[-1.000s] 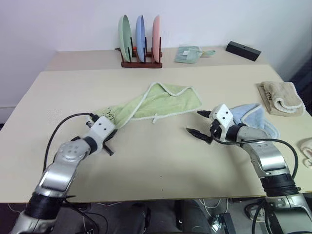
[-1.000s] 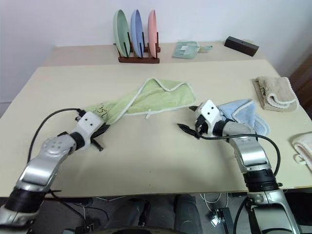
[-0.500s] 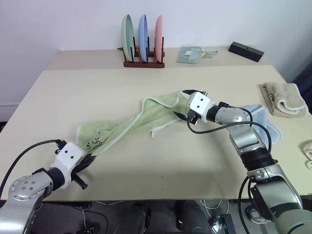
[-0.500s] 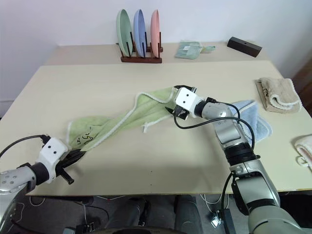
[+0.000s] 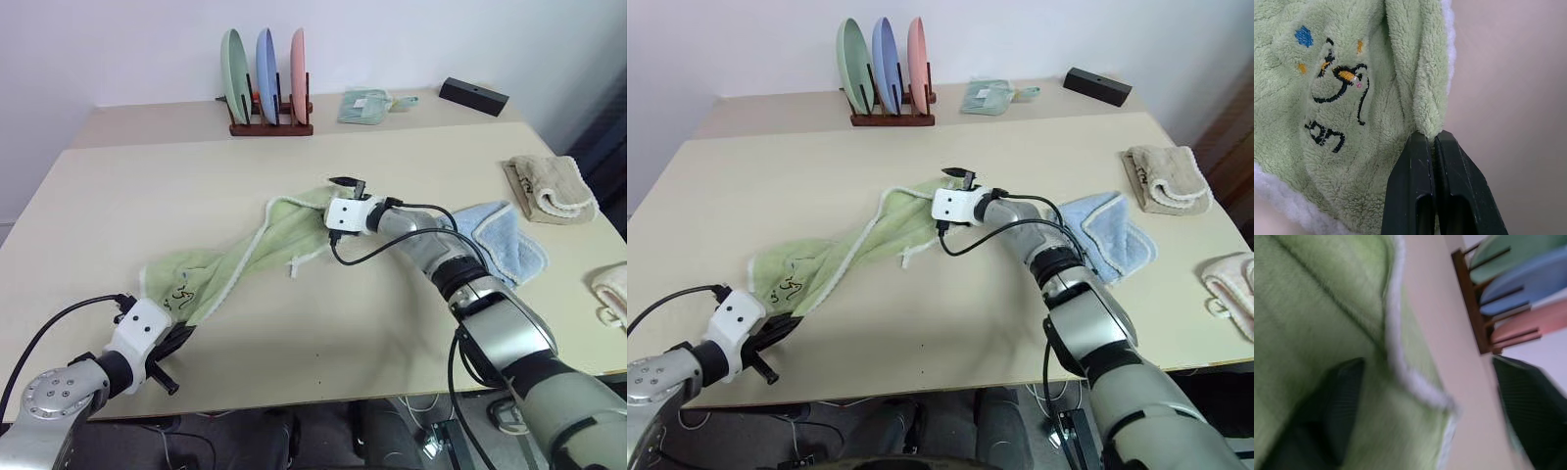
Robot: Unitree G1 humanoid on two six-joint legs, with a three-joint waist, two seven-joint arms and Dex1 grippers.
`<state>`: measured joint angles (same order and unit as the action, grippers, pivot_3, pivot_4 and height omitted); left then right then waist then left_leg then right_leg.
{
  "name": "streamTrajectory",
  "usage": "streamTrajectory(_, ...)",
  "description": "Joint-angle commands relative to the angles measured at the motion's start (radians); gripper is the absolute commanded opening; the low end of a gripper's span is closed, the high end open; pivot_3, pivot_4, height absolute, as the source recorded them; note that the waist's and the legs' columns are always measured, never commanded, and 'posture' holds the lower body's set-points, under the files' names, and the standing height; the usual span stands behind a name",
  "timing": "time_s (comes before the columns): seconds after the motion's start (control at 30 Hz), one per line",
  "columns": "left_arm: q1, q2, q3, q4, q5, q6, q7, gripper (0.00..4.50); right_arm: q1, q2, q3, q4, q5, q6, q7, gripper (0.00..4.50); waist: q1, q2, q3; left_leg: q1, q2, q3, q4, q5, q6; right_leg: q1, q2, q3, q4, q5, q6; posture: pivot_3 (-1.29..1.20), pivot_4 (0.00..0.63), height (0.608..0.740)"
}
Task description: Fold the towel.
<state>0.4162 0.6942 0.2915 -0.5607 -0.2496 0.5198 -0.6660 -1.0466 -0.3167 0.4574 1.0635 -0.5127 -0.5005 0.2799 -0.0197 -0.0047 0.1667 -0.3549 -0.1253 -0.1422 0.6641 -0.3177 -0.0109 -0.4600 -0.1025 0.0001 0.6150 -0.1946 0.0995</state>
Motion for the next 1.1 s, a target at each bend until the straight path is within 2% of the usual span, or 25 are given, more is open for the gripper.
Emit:
streamTrajectory(0.03,0.013,-0.006,0.013,-0.031,0.001,-0.007,0.009,0.0,-0.052,0.025,0.026,0.06,-0.044,-0.049,-0.049,2.07,-0.001,0.0,0.0,0.0,0.0,0.0,0.0,0.0,0.0,0.0,0.0,0.0,0.0,0.0,0.0,0.0,0.15,0.726)
streamTrajectory(0.17,0.03,-0.011,0.011,-0.041,0.007,-0.009,0.017,0.0,-0.081,0.036,0.043,0.106,-0.081,-0.062,-0.092,0.09,-0.001,0.0,0.0,0.0,0.001,0.001,0.0,0.0,0.0,0.0,0.001,0.001,0.0,0.0,0.0,0.0,0.15,0.726)
streamTrajectory(0.37,0.048,-0.018,0.023,-0.049,0.007,-0.012,0.033,0.0,-0.09,0.023,0.042,0.116,-0.099,-0.068,-0.121,0.04,-0.001,0.0,0.0,0.0,0.001,0.001,-0.001,0.0,0.0,-0.001,0.002,0.002,0.0,0.0,-0.001,0.0,0.15,0.726)
streamTrajectory(0.53,-0.026,-0.045,0.086,-0.029,0.0,-0.039,0.092,0.0,-0.072,-0.091,-0.011,0.032,-0.069,-0.079,-0.137,0.04,0.009,0.001,0.0,0.0,0.001,0.001,0.0,0.0,-0.001,-0.001,0.002,0.002,0.0,0.0,-0.001,0.0,0.15,0.726)
streamTrajectory(0.6,-0.137,-0.057,0.13,0.014,-0.018,-0.019,0.145,0.0,-0.077,-0.147,-0.038,-0.001,-0.057,-0.074,-0.142,0.04,0.012,0.0,0.0,0.0,0.001,0.001,0.0,0.0,-0.001,0.0,0.002,0.002,0.0,0.0,-0.001,0.0,0.15,0.726)
streamTrajectory(0.7,-0.385,-0.021,0.159,0.166,0.011,-0.034,0.223,0.0,-0.128,-0.229,-0.079,-0.014,-0.059,-0.046,-0.18,0.04,0.011,0.0,0.0,0.0,0.002,0.0,0.001,0.001,-0.002,0.0,0.003,0.001,0.0,0.002,-0.002,0.0,0.15,0.726)
streamTrajectory(0.77,-0.593,0.022,0.15,0.318,0.044,-0.091,0.264,0.0,-0.193,-0.268,-0.104,-0.004,-0.061,-0.024,-0.216,0.04,0.006,0.0,0.001,0.0,0.003,0.001,0.001,0.001,-0.003,-0.001,0.004,0.001,0.0,0.003,-0.004,0.0,0.15,0.726)
streamTrajectory(0.83,-0.717,0.047,0.137,0.419,0.071,-0.145,0.29,0.0,-0.232,-0.285,-0.117,0.005,-0.058,-0.014,-0.238,0.04,-0.007,-0.001,0.001,-0.001,0.003,0.002,0.0,0.002,-0.004,-0.003,0.004,0.001,0.0,0.003,-0.004,0.0,0.15,0.726)
streamTrajectory(0.97,-1.096,0.092,0.131,0.65,0.051,-0.211,0.341,0.0,-0.332,-0.334,-0.19,-0.029,-0.003,-0.025,-0.265,0.04,-0.024,-0.005,0.003,-0.003,0.005,0.003,-0.001,0.0,-0.005,-0.006,0.005,0.002,-0.001,0.004,-0.004,0.0,0.15,0.726)
streamTrajectory(1.03,-1.121,0.103,0.122,0.661,0.036,-0.211,0.304,0.0,-0.324,-0.345,-0.218,-0.066,0.041,-0.046,-0.214,0.04,-0.033,-0.004,0.003,-0.01,0.006,0.003,0.001,0.0,-0.005,-0.011,0.005,0.002,-0.001,0.005,-0.003,0.0,0.15,0.726)
streamTrajectory(1.1,-1.032,0.114,0.124,0.607,0.024,-0.203,0.248,0.0,-0.257,-0.353,-0.246,-0.138,0.132,-0.079,-0.072,0.04,-0.041,-0.003,0.002,-0.009,0.006,0.005,-0.001,-0.001,-0.004,-0.011,0.005,0.002,-0.001,0.005,-0.003,0.0,0.15,0.726)
